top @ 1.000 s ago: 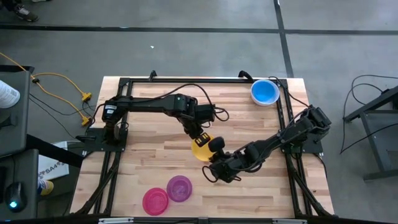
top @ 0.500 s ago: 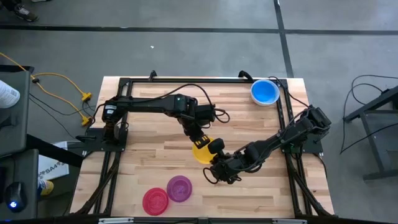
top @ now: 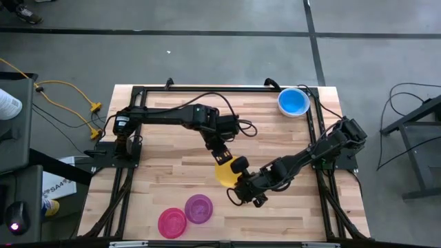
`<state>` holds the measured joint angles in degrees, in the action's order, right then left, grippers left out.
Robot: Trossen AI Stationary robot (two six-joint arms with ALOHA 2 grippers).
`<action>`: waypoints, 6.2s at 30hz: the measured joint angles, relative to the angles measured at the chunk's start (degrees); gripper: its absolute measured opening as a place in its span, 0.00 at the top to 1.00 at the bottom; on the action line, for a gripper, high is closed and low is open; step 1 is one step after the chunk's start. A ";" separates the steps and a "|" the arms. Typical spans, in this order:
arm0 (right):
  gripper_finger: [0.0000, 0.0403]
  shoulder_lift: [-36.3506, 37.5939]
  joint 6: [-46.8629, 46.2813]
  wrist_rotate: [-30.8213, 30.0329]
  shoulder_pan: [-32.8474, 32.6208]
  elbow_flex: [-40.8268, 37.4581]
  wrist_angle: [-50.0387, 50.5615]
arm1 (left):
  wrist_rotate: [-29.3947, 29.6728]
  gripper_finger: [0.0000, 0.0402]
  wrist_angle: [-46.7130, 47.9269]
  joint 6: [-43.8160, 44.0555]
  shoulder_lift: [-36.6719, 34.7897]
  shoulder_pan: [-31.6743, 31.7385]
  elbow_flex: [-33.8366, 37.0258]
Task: Nest bowls inside each other
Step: Stack the yellow bowl on the blue bowl, then stack the red bowl on the yellow bowl
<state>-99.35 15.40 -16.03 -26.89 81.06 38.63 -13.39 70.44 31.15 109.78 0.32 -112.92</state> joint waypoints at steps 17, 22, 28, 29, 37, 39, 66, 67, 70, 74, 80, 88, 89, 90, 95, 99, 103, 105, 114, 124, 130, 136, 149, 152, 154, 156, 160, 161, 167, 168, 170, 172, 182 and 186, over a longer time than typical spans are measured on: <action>0.99 0.07 -14.06 1.37 2.50 -1.76 11.01 | 8.92 0.81 12.30 -6.48 0.00 -1.48 0.02; 0.99 0.07 -16.89 1.16 5.58 -5.78 11.92 | 12.60 0.81 14.95 -7.51 0.00 -4.40 0.19; 0.99 0.07 -17.35 0.95 9.68 -8.28 12.05 | 19.47 0.81 18.50 -6.96 -0.51 -7.55 0.24; 0.99 0.07 -17.31 0.94 10.31 -8.26 11.94 | 20.09 0.81 18.48 -6.94 -0.72 -7.91 0.24; 0.99 3.84 -18.08 0.94 12.48 -8.28 13.69 | 24.23 0.81 19.28 -5.92 -4.38 -8.61 1.50; 0.99 5.60 -18.99 0.91 12.44 -8.28 15.12 | 24.90 0.81 19.16 -5.35 -6.27 -8.59 4.06; 0.99 34.49 -24.47 -7.98 38.95 -30.81 13.25 | 23.11 0.81 -11.80 -0.91 -27.97 -8.61 52.81; 0.99 34.48 -23.31 -7.95 40.48 -31.11 12.23 | 22.98 0.81 -13.30 -0.89 -28.00 -8.61 53.68; 0.99 34.46 -19.63 -7.48 45.36 -31.92 9.73 | 22.20 0.81 -17.36 -0.89 -28.00 -8.60 56.67; 0.99 34.45 -16.85 -2.91 52.44 -33.91 5.00 | 19.80 0.81 -21.58 -0.41 -27.98 -8.61 59.63; 0.99 34.45 -13.07 0.62 62.17 -36.24 0.32 | 18.82 0.81 -23.74 0.21 -27.98 -8.61 62.36; 0.99 34.42 -9.65 5.28 70.38 -37.70 -4.62 | 18.82 0.81 -25.41 -0.28 -27.98 -8.61 62.49; 0.99 34.42 -9.35 6.40 71.32 -37.91 -4.76 | 18.82 0.81 -25.67 -0.30 -27.98 -8.61 62.49; 0.99 34.42 -9.31 7.19 72.18 -38.06 -4.53 | 18.81 0.81 -25.91 -0.30 -27.98 -8.61 62.49; 0.99 34.42 -9.12 8.68 75.50 -38.04 -4.61 | 18.82 0.81 -26.44 -0.34 -27.98 -8.61 62.49; 0.99 34.13 -9.10 9.49 77.11 -38.03 -4.67 | 18.40 0.81 -27.31 -0.45 -27.98 -8.61 62.49; 0.99 32.03 -9.09 10.45 78.01 -38.03 -4.67 | 18.36 0.81 -27.44 -0.45 -27.98 -8.61 62.49; 0.99 30.58 -9.07 10.45 77.88 -38.03 -4.78 | 18.34 0.81 -27.44 -0.45 -27.98 -8.61 62.49; 0.99 24.16 -8.96 10.00 77.83 -37.94 -7.75 | 17.32 0.81 -27.42 -0.43 -27.96 -8.61 62.49; 0.99 20.90 -10.85 7.32 78.20 -37.94 -8.35 | 17.34 0.81 -27.42 -0.43 -27.96 -8.61 62.47; 0.97 20.90 -12.23 8.39 78.47 -37.94 -8.48 | 17.31 0.81 -27.42 -0.43 -27.93 -8.59 62.47; 0.90 20.90 -12.32 8.50 78.47 -37.94 -8.55 | 16.66 0.81 -27.44 -0.41 -27.93 -8.61 62.45; 0.81 20.90 -12.26 8.50 78.44 -37.94 -8.61 | 16.53 0.81 -27.46 -0.41 -27.93 -8.60 62.42; 0.80 20.94 -12.22 8.50 78.44 -37.94 -8.72 | 16.53 0.81 -27.46 -0.41 -27.93 -8.61 62.42; 0.80 21.41 -12.18 8.48 78.44 -37.94 -8.69 | 16.53 0.81 -27.46 -0.41 -27.93 -8.61 62.42; 0.80 22.22 -12.15 8.29 78.44 -37.94 -8.69 | 16.51 0.81 -27.46 -0.50 -27.93 -8.61 62.42; 0.80 24.52 -12.15 8.29 78.40 -37.94 -8.24 | 16.44 0.81 -27.46 -1.42 -27.93 -8.60 62.42; 0.80 25.31 -12.15 8.26 78.29 -37.93 -7.92 | 16.42 0.81 -27.46 -1.87 -27.93 -8.61 62.42; 0.80 30.17 -13.71 8.57 75.01 -37.92 -5.51 | 16.27 0.81 -27.67 -2.41 -27.93 -8.59 62.42; 0.80 30.81 -13.99 8.65 73.96 -37.92 -5.51 | 16.27 0.81 -27.81 -2.42 -27.93 -8.61 62.42; 0.80 32.08 -14.19 8.70 71.33 -37.92 -5.48 | 16.27 0.81 -28.05 -2.41 -27.93 -8.61 62.42; 0.80 33.06 -14.74 8.70 68.10 -37.92 -5.85 | 16.27 0.81 -28.73 -2.39 -27.93 -8.61 62.42; 0.80 33.37 -22.44 9.14 50.61 -37.92 -10.35 | 16.18 0.81 -32.72 0.29 -27.93 -8.59 62.38; 0.80 33.33 -24.64 9.19 44.65 -37.91 -13.34 | 11.99 0.81 -33.74 1.25 -27.93 -8.59 62.40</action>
<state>-66.02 -9.24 -6.84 17.75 43.15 25.29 -1.40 36.70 32.39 81.84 -8.27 -50.52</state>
